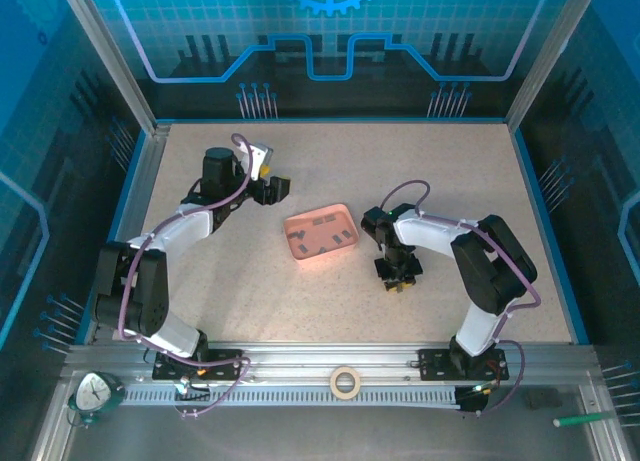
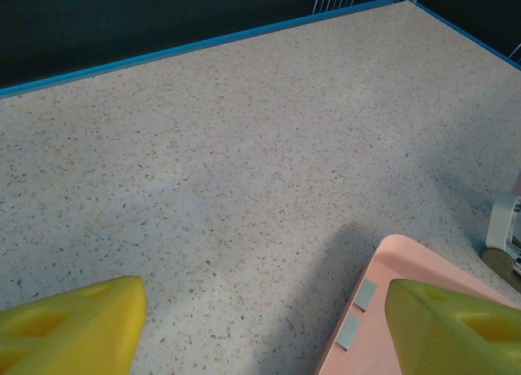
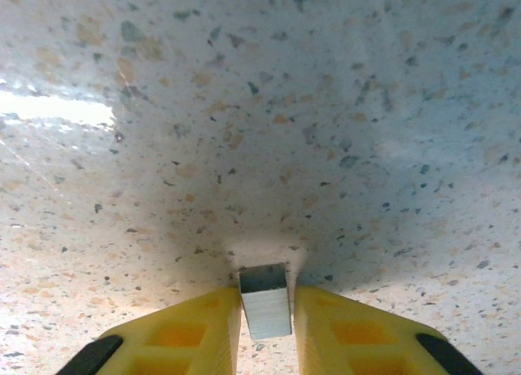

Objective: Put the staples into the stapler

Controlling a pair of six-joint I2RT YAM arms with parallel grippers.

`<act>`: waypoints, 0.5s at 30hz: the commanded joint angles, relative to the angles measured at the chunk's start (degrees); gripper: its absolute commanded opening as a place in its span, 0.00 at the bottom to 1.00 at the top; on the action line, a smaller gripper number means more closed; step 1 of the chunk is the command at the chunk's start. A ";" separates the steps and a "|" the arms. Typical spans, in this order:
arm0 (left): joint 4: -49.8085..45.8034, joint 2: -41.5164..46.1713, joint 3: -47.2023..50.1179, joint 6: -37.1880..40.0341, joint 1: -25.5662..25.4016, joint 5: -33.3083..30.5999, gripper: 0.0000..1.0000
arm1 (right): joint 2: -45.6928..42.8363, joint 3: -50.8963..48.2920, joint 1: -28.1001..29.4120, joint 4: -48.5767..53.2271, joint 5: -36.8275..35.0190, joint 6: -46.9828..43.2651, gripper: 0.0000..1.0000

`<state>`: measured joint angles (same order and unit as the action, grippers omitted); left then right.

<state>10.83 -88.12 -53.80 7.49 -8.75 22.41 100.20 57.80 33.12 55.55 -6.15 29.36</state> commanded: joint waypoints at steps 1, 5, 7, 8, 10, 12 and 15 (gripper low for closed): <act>0.93 2.07 0.96 0.16 -0.22 1.57 0.78 | 0.66 -0.92 -0.76 -0.51 1.25 1.37 0.22; 1.41 2.25 0.98 -0.21 -0.25 1.46 0.78 | -0.73 -1.61 -0.78 -1.14 1.52 2.96 0.18; 2.44 2.33 0.76 -1.08 -0.19 1.14 0.79 | -2.09 -2.03 -0.91 -1.28 1.39 4.08 0.18; 2.84 2.29 0.27 -1.47 -0.32 1.12 0.79 | -3.03 -2.23 -1.04 -1.32 1.39 4.89 0.17; 3.14 1.92 -1.00 -1.86 -0.30 1.48 0.79 | -5.03 -2.72 -1.61 -1.24 1.24 6.30 0.18; 2.94 1.21 -2.75 -1.24 -0.39 2.72 0.78 | -7.78 -3.18 -2.34 -0.79 0.78 7.95 0.18; 1.86 0.00 -4.97 1.91 -0.71 8.22 0.79 | -11.94 -4.33 -4.40 -0.35 0.48 10.06 0.18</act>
<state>12.14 -87.61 -55.13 6.79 -8.84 24.62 92.23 54.54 30.85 54.33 -5.54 35.57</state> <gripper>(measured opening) 0.785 0.178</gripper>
